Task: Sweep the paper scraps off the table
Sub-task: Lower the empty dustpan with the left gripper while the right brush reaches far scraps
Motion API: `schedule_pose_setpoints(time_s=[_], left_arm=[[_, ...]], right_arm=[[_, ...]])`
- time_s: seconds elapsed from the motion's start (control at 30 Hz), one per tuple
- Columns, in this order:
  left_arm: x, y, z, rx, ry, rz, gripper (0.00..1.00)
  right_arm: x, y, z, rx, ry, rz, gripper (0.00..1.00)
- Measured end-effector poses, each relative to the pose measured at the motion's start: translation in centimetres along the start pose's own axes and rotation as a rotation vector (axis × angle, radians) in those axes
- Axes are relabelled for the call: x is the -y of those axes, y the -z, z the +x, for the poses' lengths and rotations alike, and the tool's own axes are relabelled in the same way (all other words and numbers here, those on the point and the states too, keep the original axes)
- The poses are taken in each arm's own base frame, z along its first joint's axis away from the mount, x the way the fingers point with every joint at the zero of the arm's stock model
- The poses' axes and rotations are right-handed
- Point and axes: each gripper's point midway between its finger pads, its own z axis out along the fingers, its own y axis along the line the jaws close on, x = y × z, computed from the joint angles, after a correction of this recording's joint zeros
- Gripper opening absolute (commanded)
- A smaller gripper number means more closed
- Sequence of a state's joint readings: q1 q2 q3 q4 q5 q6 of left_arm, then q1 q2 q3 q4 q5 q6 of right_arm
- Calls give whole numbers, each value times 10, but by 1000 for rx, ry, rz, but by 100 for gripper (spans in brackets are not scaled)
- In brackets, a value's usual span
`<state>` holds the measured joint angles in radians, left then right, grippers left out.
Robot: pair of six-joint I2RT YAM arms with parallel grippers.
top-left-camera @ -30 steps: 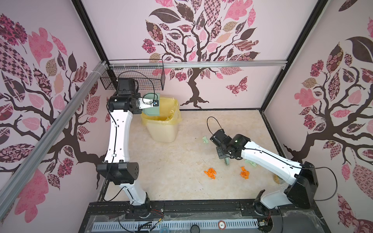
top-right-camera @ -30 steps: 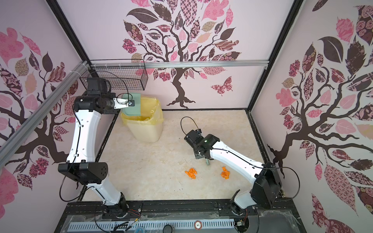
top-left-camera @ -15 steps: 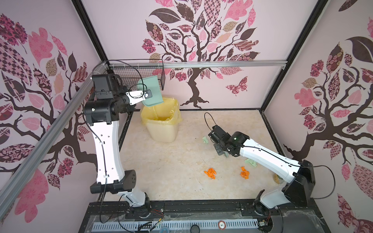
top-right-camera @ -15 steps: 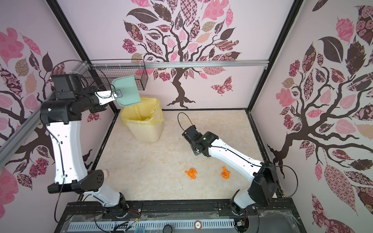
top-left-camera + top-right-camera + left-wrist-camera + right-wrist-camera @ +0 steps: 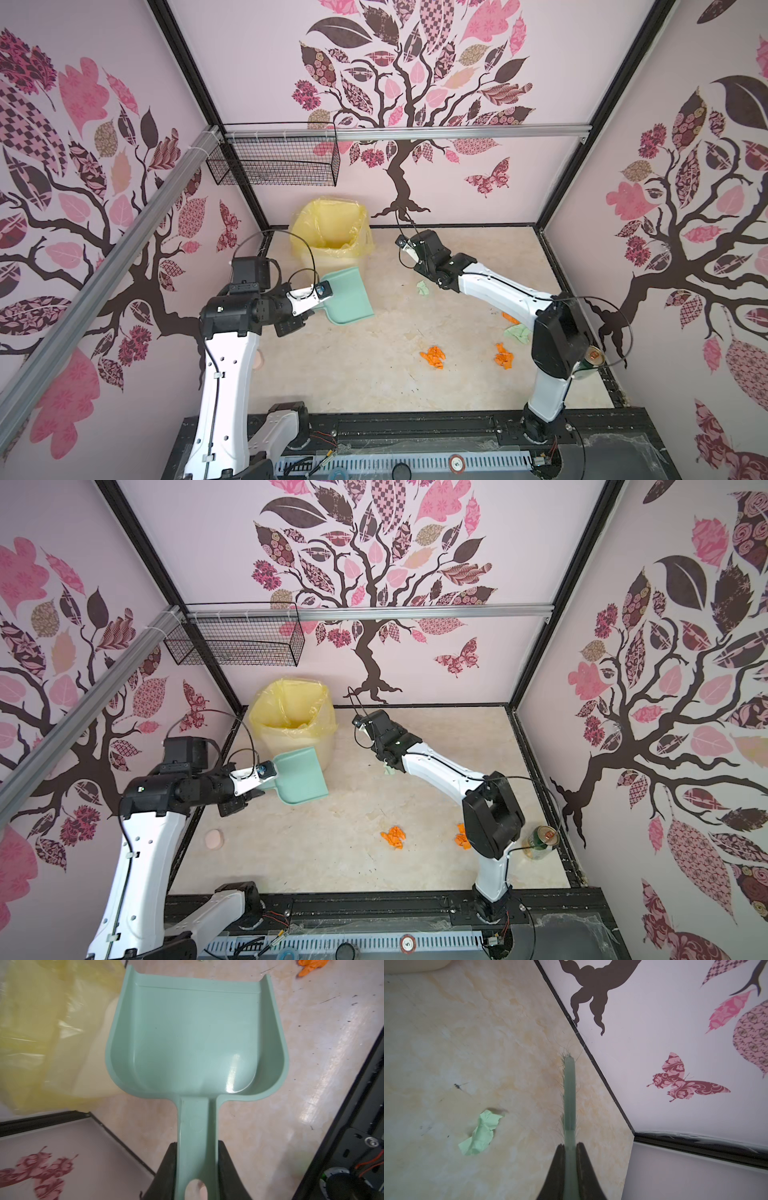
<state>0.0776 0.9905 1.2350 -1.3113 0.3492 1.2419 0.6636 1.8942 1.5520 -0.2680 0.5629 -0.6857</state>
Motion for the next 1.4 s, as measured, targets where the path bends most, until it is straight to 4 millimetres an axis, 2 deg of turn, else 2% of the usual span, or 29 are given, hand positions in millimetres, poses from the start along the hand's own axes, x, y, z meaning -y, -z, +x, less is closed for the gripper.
schedule_pose_setpoints(time_s=[0.1,0.2,0.33,0.4,0.53,0.67,0.87,1.0,1.13,1.23,1.33,1.4], left_arm=[[21,-13,7,11,39,51,0],[33,-27,11,23,64,90,0],[44,-48,16,24,84,146,0],[45,-56,17,25,91,167,0],[42,-70,18,26,109,197,0],[36,-83,19,25,131,220,0],[31,-94,16,35,133,239,0],[28,-101,17,34,133,244,0],[26,-107,16,34,132,251,0],[30,-111,13,36,121,261,0],[39,-117,10,34,99,285,0],[50,-122,8,27,80,310,0]], right_arm=[[-19,-23,8,-24,132,-13,0],[-45,-34,19,-44,229,-53,0],[-74,-31,32,-41,312,-116,0],[-93,-24,43,-36,361,-157,0],[-109,5,49,-7,414,-202,0],[-122,49,47,42,446,-240,0],[-155,114,70,48,515,-334,0],[-165,156,81,39,515,-389,0],[-158,182,91,8,476,-396,0],[-131,186,91,-19,408,-315,0],[-81,171,93,-112,239,-205,0],[-27,147,109,-235,67,-73,0]])
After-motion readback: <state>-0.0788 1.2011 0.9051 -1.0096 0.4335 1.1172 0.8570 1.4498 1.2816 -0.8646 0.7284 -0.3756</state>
